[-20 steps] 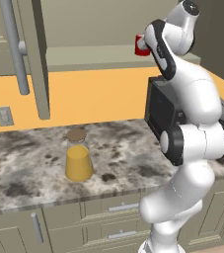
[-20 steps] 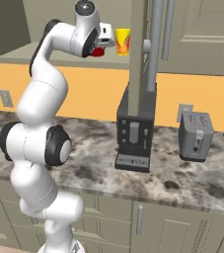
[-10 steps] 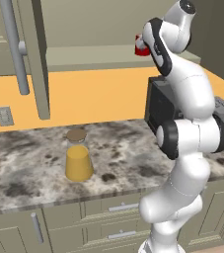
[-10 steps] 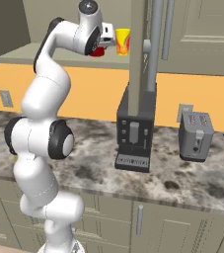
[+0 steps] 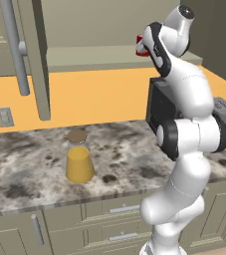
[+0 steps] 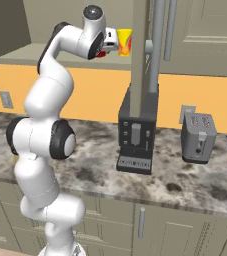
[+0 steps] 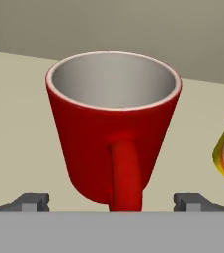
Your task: There is a tray on the dining counter. Grab the cup, mug, and pitcher and place them on the tray. The pitcher may be placed next to the tray if it cannot fit the tray.
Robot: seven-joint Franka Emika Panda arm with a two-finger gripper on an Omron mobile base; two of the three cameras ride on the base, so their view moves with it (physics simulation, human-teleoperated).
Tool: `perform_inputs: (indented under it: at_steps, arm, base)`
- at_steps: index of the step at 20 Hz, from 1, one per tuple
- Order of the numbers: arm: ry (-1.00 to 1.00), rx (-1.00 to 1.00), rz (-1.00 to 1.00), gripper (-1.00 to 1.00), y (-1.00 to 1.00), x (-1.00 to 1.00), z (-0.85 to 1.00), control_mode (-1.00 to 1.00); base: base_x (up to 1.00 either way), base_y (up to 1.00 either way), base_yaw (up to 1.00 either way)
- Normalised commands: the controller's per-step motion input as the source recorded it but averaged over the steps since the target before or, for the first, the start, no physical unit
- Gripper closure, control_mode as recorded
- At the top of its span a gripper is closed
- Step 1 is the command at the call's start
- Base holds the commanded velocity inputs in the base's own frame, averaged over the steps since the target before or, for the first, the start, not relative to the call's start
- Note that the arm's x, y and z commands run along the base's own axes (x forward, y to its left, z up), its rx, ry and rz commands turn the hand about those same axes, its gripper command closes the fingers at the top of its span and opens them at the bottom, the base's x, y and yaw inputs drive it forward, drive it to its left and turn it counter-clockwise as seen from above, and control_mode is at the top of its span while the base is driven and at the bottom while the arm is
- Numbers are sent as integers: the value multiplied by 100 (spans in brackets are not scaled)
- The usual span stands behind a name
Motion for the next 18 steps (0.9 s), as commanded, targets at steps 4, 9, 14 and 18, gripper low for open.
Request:
perform_inputs:
  at_steps: [4,9,14,18]
  arm:
    - [0,0,0,-100,0,33,-2,-100]
    - [0,0,0,-100,0,29,0,-100]
    - [0,0,0,-100,1,8,7,-100]
    - [0,0,0,-100,2,0,12,-100]
  base:
    - [0,0,0]
    - [0,0,0]
    - [0,0,0]
    - [0,0,0]
